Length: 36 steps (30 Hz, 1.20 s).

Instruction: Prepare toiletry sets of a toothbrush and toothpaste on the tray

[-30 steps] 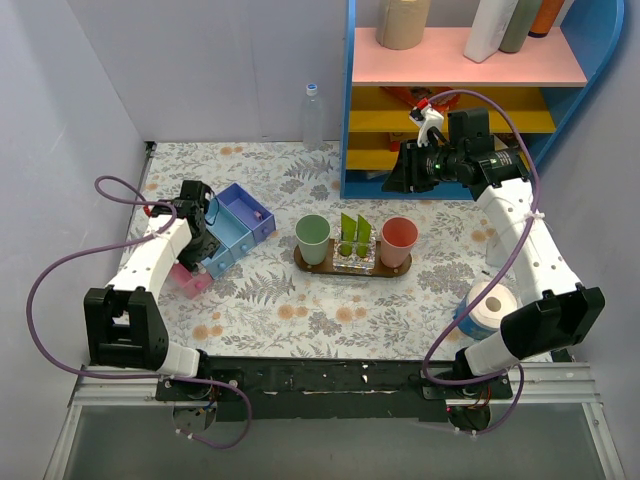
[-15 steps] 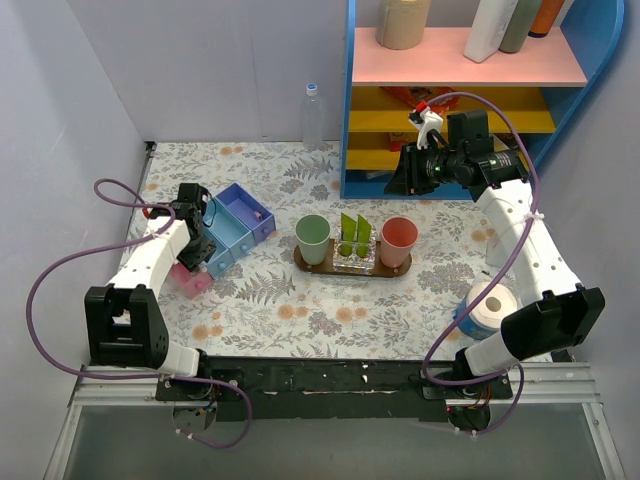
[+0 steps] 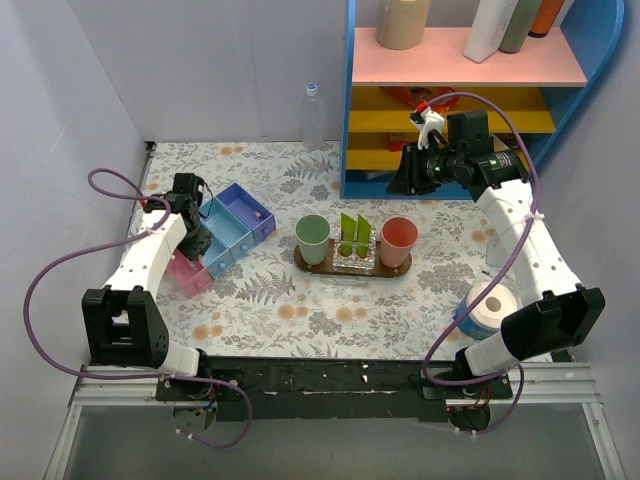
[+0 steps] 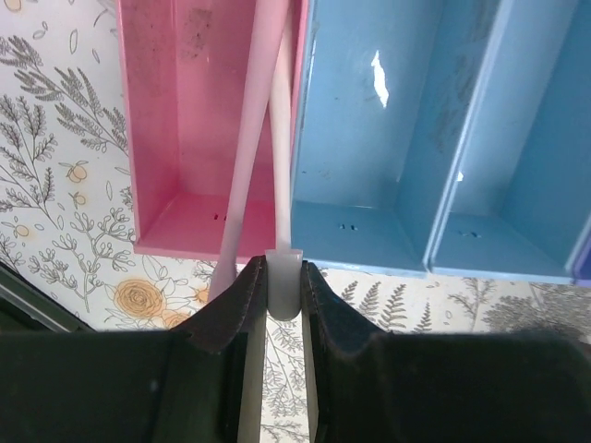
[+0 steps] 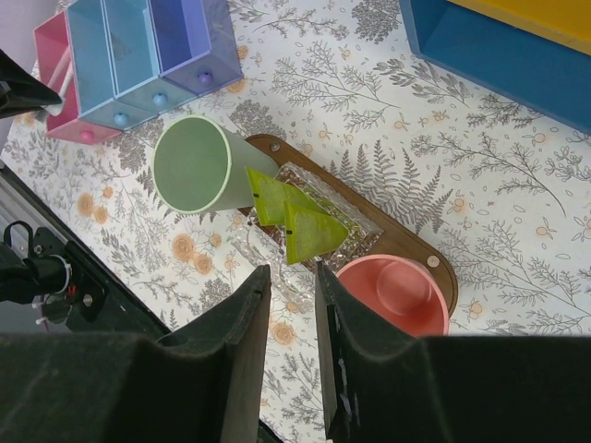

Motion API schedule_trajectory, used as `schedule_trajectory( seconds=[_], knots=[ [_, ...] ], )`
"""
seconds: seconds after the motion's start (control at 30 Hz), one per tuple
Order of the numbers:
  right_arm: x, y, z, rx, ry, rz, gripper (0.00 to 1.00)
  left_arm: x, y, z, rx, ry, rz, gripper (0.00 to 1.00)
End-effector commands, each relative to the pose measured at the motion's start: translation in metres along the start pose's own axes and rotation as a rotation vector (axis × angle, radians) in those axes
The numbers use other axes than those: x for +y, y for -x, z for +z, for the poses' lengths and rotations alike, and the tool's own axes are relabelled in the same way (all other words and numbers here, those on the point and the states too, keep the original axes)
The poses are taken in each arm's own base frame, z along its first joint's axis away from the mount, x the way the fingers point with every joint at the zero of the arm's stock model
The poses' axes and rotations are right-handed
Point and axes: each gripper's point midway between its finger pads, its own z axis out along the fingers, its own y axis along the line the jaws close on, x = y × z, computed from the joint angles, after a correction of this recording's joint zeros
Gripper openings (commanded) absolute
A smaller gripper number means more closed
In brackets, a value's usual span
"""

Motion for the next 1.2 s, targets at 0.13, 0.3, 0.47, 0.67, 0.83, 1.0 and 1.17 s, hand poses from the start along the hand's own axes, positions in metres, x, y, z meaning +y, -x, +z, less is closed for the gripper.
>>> schedule_trajectory(
  seconds=[0.13,0.3,0.47,0.67,0.83,1.0,1.17],
  knots=[
    [0.014,0.032,-0.023,-0.117,-0.026,-0.020,0.33,-0.020,0.031,-0.048,-0.035,-0.124,-0.003,0.00],
    [0.030,0.041,-0.021,-0.151,0.003,-0.037,0.33,-0.024,0.032,-0.063,-0.023,-0.171,-0.007,0.00],
    [0.045,0.044,-0.012,-0.132,0.031,-0.060,0.33,-0.021,0.027,-0.079,-0.005,-0.204,-0.020,0.00],
    [0.089,0.064,-0.011,-0.178,0.066,-0.155,0.33,-0.031,0.025,-0.113,0.061,-0.294,-0.041,0.00],
    [0.137,0.085,-0.015,-0.293,0.131,-0.244,0.41,-0.063,0.018,-0.158,0.200,-0.477,-0.053,0.00],
    [0.170,0.084,0.008,-0.324,0.213,-0.289,0.51,-0.089,0.007,-0.195,0.351,-0.632,-0.120,0.00],
    [0.203,0.066,0.031,-0.324,0.260,-0.413,0.56,-0.104,-0.001,-0.222,0.463,-0.758,-0.192,0.00]
  ],
)
